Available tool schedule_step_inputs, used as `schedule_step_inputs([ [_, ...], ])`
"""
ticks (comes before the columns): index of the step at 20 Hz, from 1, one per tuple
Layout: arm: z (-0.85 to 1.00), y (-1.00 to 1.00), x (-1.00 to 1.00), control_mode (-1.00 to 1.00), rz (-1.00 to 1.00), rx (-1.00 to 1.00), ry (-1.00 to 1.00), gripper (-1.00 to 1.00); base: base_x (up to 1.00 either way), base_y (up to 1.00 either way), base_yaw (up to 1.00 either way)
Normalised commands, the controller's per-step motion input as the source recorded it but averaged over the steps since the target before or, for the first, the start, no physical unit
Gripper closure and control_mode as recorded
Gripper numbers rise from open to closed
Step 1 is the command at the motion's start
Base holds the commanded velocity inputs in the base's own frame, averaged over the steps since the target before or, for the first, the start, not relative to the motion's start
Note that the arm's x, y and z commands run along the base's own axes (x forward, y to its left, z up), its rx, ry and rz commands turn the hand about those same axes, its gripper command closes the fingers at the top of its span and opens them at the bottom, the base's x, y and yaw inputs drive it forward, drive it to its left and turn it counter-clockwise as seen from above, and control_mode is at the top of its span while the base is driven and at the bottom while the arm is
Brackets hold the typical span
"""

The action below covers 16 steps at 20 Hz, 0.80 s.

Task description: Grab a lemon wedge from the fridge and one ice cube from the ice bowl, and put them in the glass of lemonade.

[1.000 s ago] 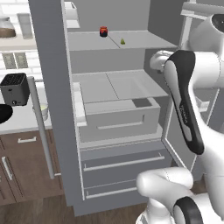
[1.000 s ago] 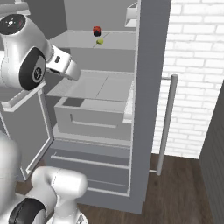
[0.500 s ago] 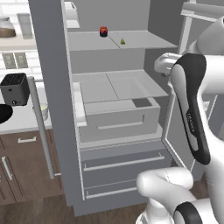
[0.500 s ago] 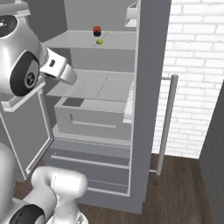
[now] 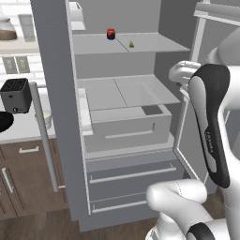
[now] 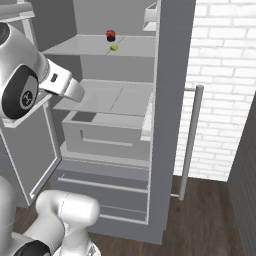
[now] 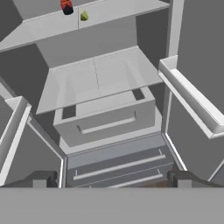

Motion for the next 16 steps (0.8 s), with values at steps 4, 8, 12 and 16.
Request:
schedule_step_inputs([
  [4,0.01,0.0,0.0,-1.0,0.0,0.0,0.0,-1.0,0.0,0.0,0.0],
  [8,0.0,0.0,-0.41,-1.0,0.0,0.0,-0.05,-1.0,0.0,0.0,0.0],
  [12,0.0,0.0,-0.01,1.0,0.0,0.0,-0.01,-1.0,0.31,0.0,0.0],
  [16,0.0,0.0,0.0,1.0,0.0,0.0,0.0,-1.0,1.0,0.0,0.0],
])
